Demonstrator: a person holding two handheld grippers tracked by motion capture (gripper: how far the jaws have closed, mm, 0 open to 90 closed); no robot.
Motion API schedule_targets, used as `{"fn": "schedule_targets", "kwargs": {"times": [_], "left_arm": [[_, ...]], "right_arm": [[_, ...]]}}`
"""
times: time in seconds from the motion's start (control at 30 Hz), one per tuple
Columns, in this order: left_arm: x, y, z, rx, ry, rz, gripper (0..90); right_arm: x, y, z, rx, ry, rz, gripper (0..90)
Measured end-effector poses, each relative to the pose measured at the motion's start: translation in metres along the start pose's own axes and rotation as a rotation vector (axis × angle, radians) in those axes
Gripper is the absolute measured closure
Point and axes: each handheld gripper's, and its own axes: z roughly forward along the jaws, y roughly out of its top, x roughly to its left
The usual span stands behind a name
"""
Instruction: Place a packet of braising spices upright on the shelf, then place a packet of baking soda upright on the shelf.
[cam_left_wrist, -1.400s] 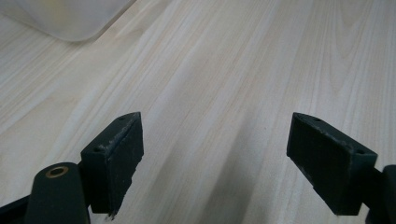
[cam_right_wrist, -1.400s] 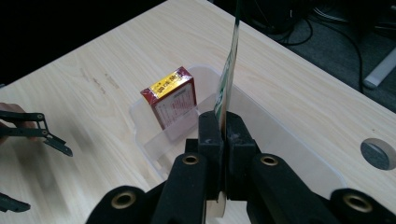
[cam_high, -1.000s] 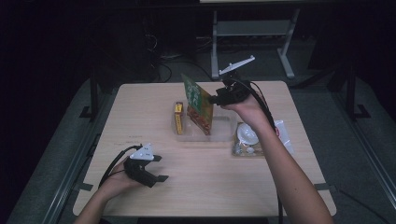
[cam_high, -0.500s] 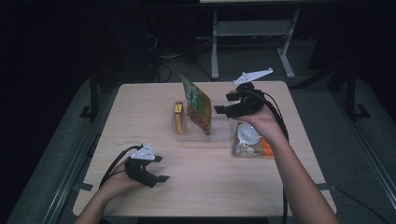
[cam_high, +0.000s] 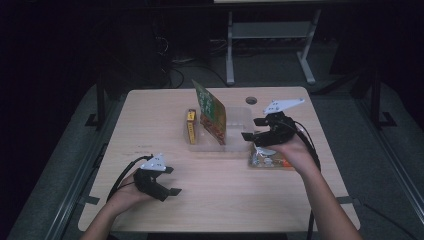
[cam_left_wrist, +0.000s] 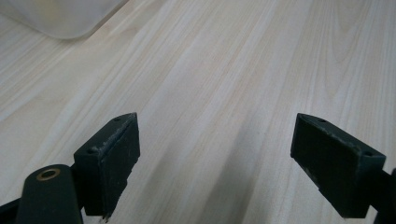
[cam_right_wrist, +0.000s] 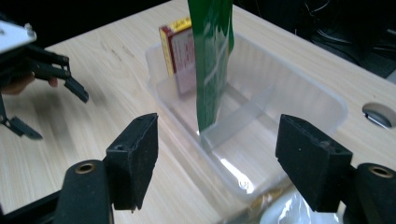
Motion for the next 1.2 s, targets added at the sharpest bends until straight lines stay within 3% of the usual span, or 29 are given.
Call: {"fn": "schedule_targets", "kwargs": {"times": [0.27,0.37,0.5,0.6,0.73,0.9,0.93,1.07,1.2], "left_arm": [[-0.003,0.001,0.002,-0.002,0.003,0.013,15.1],[-0.004,0.001,0.003,-0.004,-0.001,0.016,15.1],[-0.005,0.0,0.004,-0.002,-0.007,0.015,15.2],[-0.005,0.0,0.004,0.01,-0.011,0.023,15.2],[-0.006,0.0,0.004,0.008,-0.014,0.023,15.2],[-0.006,0.0,0.005,0.007,-0.015,0.023,15.3],[-0.006,0.0,0.005,0.008,-0.015,0.022,15.2],[-0.006,-0.001,0.005,0.004,-0.017,0.015,15.3],[-0.006,-0.001,0.005,0.009,-0.017,0.018,15.4]], "right_arm": [[-0.002,-0.035,-0.002,0.024,-0.021,0.013,34.1],[-0.008,-0.048,-0.001,0.045,-0.054,0.041,45.8],[-0.026,-0.063,0.004,0.087,-0.093,0.1,78.1],[-0.041,-0.072,0.013,0.12,-0.131,0.147,89.6],[-0.058,-0.08,0.032,0.153,-0.152,0.178,89.8],[-0.059,-0.09,0.054,0.22,-0.155,0.146,89.8],[-0.059,-0.093,0.057,0.242,-0.171,0.12,89.9],[-0.062,-0.098,0.053,0.259,-0.181,0.139,90.0],[-0.065,-0.107,0.044,0.275,-0.159,0.176,90.0]]}}
